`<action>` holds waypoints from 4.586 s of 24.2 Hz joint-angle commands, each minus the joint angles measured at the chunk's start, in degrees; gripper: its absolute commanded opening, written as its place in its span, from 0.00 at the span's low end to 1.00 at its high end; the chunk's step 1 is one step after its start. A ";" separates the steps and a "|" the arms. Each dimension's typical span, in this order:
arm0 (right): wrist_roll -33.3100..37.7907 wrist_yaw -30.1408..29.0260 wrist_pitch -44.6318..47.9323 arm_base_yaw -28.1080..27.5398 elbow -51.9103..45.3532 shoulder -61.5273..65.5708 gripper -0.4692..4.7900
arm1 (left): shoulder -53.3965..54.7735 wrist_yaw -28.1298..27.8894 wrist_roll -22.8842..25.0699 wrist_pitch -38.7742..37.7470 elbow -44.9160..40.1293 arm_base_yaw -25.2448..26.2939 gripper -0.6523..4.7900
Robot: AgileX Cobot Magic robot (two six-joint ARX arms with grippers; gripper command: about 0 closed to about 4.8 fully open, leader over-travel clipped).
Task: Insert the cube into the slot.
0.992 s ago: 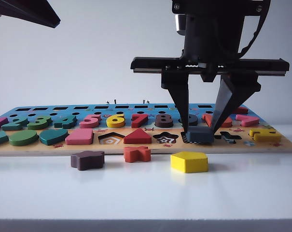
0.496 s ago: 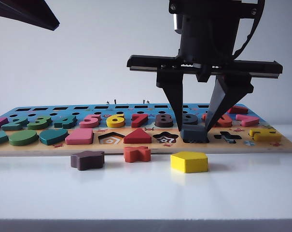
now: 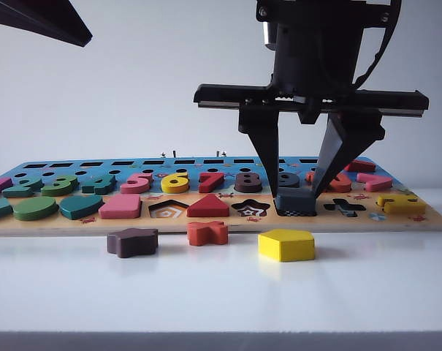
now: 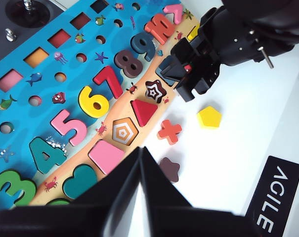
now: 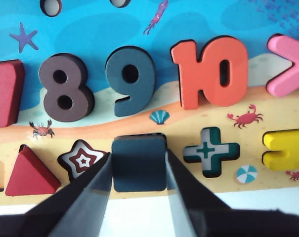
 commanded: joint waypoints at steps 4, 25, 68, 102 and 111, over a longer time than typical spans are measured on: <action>-0.22 0.85 0.42 -0.07 -0.28 -0.09 0.14 | -0.15 -0.17 0.42 0.81 0.20 -0.04 0.15; -1.66 1.49 0.39 -0.07 -0.39 -0.11 0.43 | -0.13 -0.13 0.39 1.29 0.20 -0.07 0.15; -40.15 -22.08 16.37 -16.50 -10.12 -28.92 0.42 | -0.15 -3.58 0.15 8.59 0.20 0.39 0.15; -41.31 -22.40 19.50 -52.13 -42.86 -84.74 0.08 | -1.09 -6.49 -2.45 12.31 0.20 4.63 0.15; -38.99 -21.70 21.31 -52.13 -49.07 -84.78 0.08 | -11.98 -7.63 -3.28 12.37 -3.19 12.44 0.15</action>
